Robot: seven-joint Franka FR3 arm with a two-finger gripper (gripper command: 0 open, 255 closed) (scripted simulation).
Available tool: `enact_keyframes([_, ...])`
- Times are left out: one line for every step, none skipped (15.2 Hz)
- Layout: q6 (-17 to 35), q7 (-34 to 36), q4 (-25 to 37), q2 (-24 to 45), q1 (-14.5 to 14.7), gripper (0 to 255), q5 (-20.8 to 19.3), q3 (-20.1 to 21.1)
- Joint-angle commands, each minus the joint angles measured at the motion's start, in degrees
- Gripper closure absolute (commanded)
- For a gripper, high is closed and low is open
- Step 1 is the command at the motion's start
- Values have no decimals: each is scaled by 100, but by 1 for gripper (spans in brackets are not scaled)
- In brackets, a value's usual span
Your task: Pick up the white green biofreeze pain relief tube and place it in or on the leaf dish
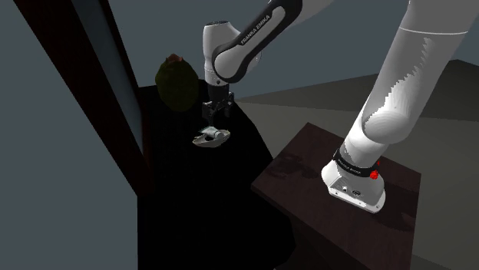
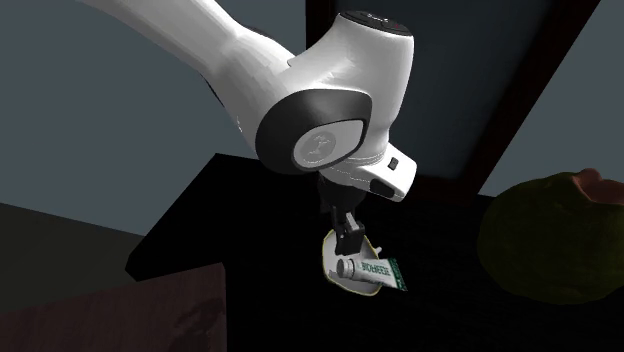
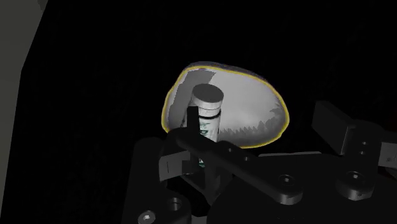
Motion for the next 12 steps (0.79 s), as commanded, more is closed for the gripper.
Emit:
enact_keyframes([0,0,0,0,0,0,0,0])
enact_keyframes([-192,-29,54,-140,-14,0,38,1])
enact_keyframes([-385,-54,116,-274,-26,0,72,0])
enact_keyframes([-579,-77,186,-400,-38,0,101,-4])
enact_keyframes([-732,-94,247,-493,-46,0,122,-9])
enact_keyframes([-732,-94,247,-493,-45,0,122,-10])
enact_keyframes([-732,-94,246,-494,-45,0,122,-10])
enact_keyframes([-732,-94,247,-494,-45,0,122,-10])
enact_keyframes([-732,-94,247,-493,-45,0,122,-10])
enact_keyframes([-732,-94,247,-493,-45,0,122,-10])
enact_keyframes([-732,-94,247,-493,-45,0,122,-10])
enact_keyframes([-732,-94,247,-493,-45,0,122,-10])
